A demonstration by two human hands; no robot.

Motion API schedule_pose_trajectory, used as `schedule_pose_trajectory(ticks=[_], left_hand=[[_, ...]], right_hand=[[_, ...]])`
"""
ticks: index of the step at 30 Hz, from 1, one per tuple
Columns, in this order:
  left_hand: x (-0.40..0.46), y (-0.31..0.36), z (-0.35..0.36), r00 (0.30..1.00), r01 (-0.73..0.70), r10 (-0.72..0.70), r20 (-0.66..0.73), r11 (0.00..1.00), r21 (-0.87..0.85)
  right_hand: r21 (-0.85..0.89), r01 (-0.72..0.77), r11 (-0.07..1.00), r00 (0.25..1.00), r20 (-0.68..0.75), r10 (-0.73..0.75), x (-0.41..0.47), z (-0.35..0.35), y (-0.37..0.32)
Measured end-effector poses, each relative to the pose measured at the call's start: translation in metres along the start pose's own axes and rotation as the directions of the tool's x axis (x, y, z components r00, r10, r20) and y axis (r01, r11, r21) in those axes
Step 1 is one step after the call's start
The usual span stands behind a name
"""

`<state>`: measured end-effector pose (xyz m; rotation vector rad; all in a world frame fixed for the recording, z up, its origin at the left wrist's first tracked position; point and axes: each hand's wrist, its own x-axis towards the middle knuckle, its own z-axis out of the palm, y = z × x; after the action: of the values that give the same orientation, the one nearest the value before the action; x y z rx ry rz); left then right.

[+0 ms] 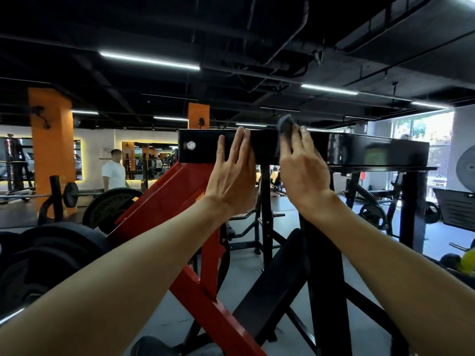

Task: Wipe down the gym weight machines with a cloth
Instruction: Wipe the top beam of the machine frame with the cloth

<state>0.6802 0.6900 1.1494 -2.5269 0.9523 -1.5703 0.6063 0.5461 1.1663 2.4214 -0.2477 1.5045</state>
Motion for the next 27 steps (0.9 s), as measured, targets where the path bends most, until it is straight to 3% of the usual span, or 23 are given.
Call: schedule_pose_trajectory(ticks=[3,5,8,12,15,19,24,27], left_hand=[[0.007,0.011,0.0,1.0,0.016,-0.016,0.012,1.0,-0.01],[0.008,0.015,0.003,0.999,-0.003,0.004,0.037,1.0,-0.017],[0.008,0.023,0.006,1.0,-0.019,0.019,0.024,1.0,0.012],[0.009,0.022,0.007,1.0,-0.012,0.012,0.018,1.0,0.008],[0.008,0.021,0.004,0.998,-0.029,0.026,0.054,0.999,0.041],[0.01,0.019,0.001,0.995,-0.062,0.057,0.076,0.995,0.075],[0.009,0.023,0.0,0.997,-0.057,0.053,0.049,0.994,0.093],[0.009,0.027,-0.003,0.998,-0.04,0.036,0.045,0.995,0.095]], right_hand=[[0.109,-0.037,0.993,0.999,0.001,0.038,0.004,-0.009,0.012],[0.213,0.147,0.966,0.989,-0.012,-0.148,0.005,-0.008,0.016],[0.352,0.418,0.837,0.893,0.011,-0.451,0.014,-0.008,0.048],[0.43,0.566,0.704,0.775,0.015,-0.632,0.034,-0.01,0.109],[0.298,0.693,0.656,0.71,-0.13,-0.692,0.035,-0.001,0.152],[0.197,0.703,0.683,0.709,-0.262,-0.655,0.03,0.009,0.159],[0.221,0.786,0.578,0.618,-0.224,-0.754,0.062,0.017,0.103],[0.213,0.82,0.53,0.566,-0.173,-0.806,0.069,0.017,0.127]])
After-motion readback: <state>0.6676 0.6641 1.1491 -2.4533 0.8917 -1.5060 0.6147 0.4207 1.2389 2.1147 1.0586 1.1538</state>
